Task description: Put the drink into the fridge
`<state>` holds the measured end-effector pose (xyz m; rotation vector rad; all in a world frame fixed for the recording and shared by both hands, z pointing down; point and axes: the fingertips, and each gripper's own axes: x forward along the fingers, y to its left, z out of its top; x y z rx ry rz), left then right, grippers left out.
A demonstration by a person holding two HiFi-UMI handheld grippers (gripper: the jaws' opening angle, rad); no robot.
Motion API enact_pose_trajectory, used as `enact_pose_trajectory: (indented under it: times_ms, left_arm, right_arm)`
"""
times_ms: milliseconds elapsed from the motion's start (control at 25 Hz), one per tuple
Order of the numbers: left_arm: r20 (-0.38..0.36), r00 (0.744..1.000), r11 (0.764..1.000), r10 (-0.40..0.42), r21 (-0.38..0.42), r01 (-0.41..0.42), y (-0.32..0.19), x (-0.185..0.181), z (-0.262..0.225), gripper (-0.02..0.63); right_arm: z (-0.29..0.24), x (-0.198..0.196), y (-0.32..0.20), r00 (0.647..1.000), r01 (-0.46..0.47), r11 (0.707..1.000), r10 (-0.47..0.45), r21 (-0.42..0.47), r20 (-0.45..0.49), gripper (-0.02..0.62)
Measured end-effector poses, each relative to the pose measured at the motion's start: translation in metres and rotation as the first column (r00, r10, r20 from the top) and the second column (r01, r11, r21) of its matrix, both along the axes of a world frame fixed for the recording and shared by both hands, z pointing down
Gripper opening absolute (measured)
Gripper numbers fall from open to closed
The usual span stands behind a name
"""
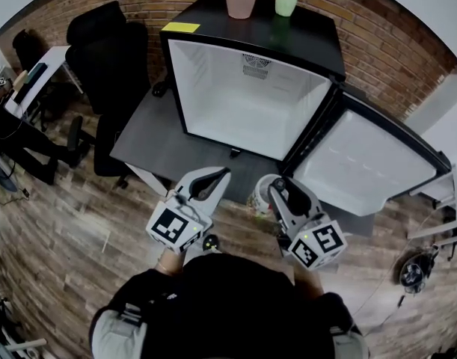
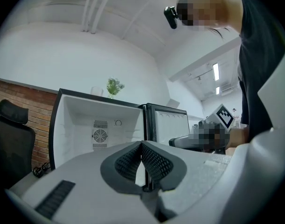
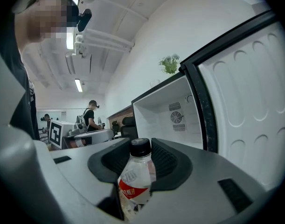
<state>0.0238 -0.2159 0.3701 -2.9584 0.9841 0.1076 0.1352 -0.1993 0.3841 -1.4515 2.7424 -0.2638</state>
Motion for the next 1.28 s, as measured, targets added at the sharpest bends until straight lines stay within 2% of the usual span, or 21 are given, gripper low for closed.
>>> enact_pose_trajectory:
  times_ms: [560,920,1120,1280]
  left_arm:
    - [0.015,0.999,0.998,0.05,-0.028,-0.049,-0.072,-0.059,0.015,-0.003]
    - [-0.017,0.997,0.997,0.071,0.008,-0.071,-0.083,-0.077,0.016,-0.003]
    - [-0.038,0.998,0.998,0.052,-0.021,-0.053,-0.09,-0.081,0.021,-0.003]
    - [-0.04,0.998,0.998,0.057,0.005,-0.056,-0.096,-0.081,0.017,-0.003]
  right_arm:
    - [0.005,-0.044,-0.074,0.995,-0.095,0.995,0.095,0.012,-0.002,0.138]
    - [0.008,-0.055,-0.094,0.992,-0.124,0.992,0.124,0.009,-0.02,0.138]
    - [0.008,-0.053,-0.106,0.989,-0.142,0.99,0.143,0.018,-0.036,0.138]
    - [0.011,-0.047,-0.119,0.987,-0.151,0.988,0.152,0.011,-0.049,0.138]
